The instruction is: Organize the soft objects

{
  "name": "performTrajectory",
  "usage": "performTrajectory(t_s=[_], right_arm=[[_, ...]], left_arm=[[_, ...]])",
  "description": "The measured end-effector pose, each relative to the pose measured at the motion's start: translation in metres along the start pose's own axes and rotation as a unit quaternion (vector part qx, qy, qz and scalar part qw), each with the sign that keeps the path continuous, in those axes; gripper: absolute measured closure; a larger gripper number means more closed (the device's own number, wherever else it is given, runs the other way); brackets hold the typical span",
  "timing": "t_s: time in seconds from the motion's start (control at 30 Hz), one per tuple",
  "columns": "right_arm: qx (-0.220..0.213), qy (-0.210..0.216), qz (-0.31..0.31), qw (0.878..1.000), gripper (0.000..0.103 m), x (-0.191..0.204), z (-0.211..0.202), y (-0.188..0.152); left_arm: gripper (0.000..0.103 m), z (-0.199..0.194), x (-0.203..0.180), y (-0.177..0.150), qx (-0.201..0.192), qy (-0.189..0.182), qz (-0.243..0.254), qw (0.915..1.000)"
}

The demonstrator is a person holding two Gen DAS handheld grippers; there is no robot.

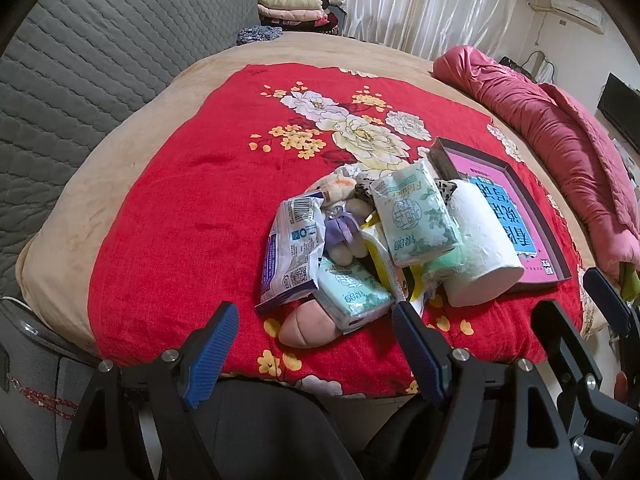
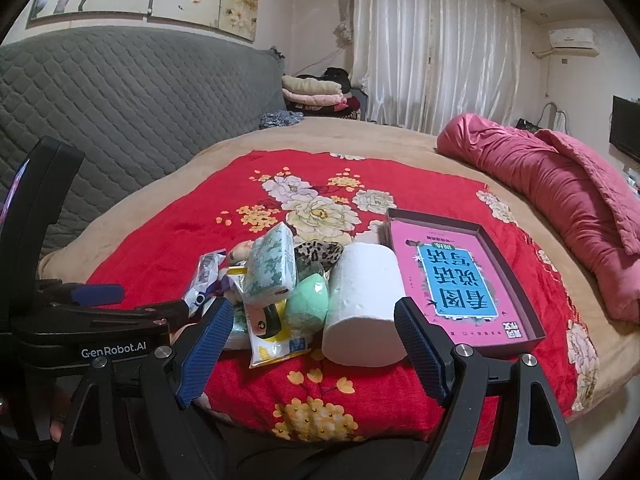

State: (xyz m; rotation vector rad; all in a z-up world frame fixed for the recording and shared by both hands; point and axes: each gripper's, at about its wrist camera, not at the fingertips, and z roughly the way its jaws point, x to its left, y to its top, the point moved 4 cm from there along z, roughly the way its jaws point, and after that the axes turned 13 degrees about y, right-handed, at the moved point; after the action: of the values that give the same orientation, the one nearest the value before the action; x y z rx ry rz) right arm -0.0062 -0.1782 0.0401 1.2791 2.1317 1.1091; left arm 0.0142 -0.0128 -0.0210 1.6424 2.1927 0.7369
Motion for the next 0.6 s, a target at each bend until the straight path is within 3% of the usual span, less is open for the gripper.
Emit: performTrajectory(t_s=[0.6], right_arm=[[-0.002,0.000,-0.001,1.000,0.020,-0.0005,-0.0006,0.0000]], left_arm=[[0.025,0.0014,0.0039,-0.0006,0.001,-0.001,-0.013,0.9999]])
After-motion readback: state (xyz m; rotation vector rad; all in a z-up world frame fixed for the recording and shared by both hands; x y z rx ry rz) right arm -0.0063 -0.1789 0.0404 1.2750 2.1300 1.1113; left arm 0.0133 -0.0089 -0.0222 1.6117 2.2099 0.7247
